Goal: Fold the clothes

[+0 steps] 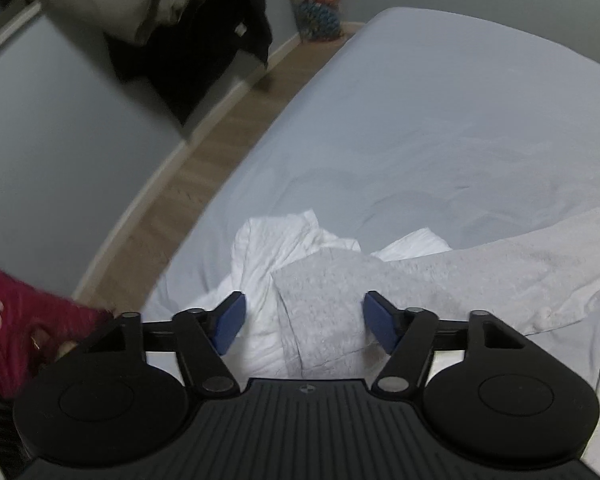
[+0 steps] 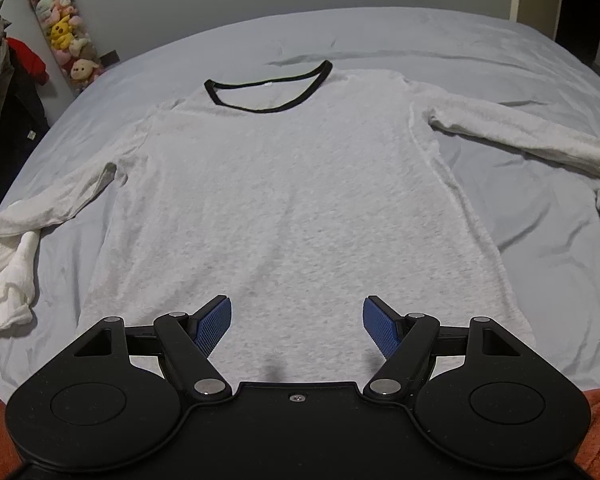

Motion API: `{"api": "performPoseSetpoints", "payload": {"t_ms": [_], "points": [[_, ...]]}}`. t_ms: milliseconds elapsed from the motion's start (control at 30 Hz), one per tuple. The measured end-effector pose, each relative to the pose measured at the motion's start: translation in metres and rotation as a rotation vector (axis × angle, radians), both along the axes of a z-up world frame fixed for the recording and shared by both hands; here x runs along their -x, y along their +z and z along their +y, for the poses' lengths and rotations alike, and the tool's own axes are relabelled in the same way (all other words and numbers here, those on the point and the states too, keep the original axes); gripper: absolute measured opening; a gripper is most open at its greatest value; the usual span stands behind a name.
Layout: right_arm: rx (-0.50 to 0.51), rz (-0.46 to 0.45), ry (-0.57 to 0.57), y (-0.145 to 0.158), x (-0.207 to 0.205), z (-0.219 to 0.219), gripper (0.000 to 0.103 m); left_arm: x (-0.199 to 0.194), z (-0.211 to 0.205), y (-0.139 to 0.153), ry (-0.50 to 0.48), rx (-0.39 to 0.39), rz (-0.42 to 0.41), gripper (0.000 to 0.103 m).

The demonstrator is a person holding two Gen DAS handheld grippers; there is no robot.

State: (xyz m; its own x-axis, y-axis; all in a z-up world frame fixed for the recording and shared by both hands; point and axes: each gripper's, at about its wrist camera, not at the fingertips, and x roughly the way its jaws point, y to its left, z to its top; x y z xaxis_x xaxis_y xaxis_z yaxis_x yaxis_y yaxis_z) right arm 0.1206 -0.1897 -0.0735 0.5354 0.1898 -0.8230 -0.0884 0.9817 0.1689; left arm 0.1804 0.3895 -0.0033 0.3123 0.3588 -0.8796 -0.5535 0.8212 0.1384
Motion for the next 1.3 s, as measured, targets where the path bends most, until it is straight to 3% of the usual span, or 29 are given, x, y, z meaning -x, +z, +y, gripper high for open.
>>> {"api": "performPoseSetpoints", "payload": {"t_ms": [67,233,333,433,567,733,867,1033,1167,1300], "points": [[-0.001,-0.002,0.005,0.001,0.001,0.0,0.071,0.004,0.006,-0.001,0.018,0.05,-0.022,0.037],[-0.009,-0.02,0.0,0.007,0.005,-0.003,0.071,0.01,0.006,0.009,0.039,0.066,-0.1,0.02],[-0.015,-0.023,0.0,0.009,0.007,-0.003,0.071,0.012,-0.001,0.022,0.01,0.073,-0.16,0.017],[-0.018,-0.022,0.01,0.01,0.01,-0.002,0.071,0.012,-0.017,0.041,-0.089,0.105,-0.256,0.014],[-0.023,-0.029,0.021,0.013,0.015,-0.001,0.071,0.013,-0.052,0.068,-0.283,0.138,-0.354,0.009],[-0.035,-0.036,0.01,0.017,0.021,-0.004,0.071,0.027,-0.12,0.095,-0.684,0.157,-0.49,0.008],[-0.05,-0.031,-0.003,0.018,0.026,-0.009,0.071,0.036,-0.16,0.098,-0.899,0.199,-0.521,0.008],[-0.057,-0.034,-0.022,0.022,0.03,-0.017,0.071,0.048,-0.211,0.089,-1.19,0.252,-0.422,0.008],[-0.08,-0.018,-0.058,0.021,0.028,-0.028,0.071,0.058,-0.249,0.068,-1.369,0.285,-0.244,0.008],[-0.078,-0.002,-0.069,0.018,0.023,-0.034,0.071,0.065,-0.276,0.027,-1.503,0.278,-0.02,0.008]]}}
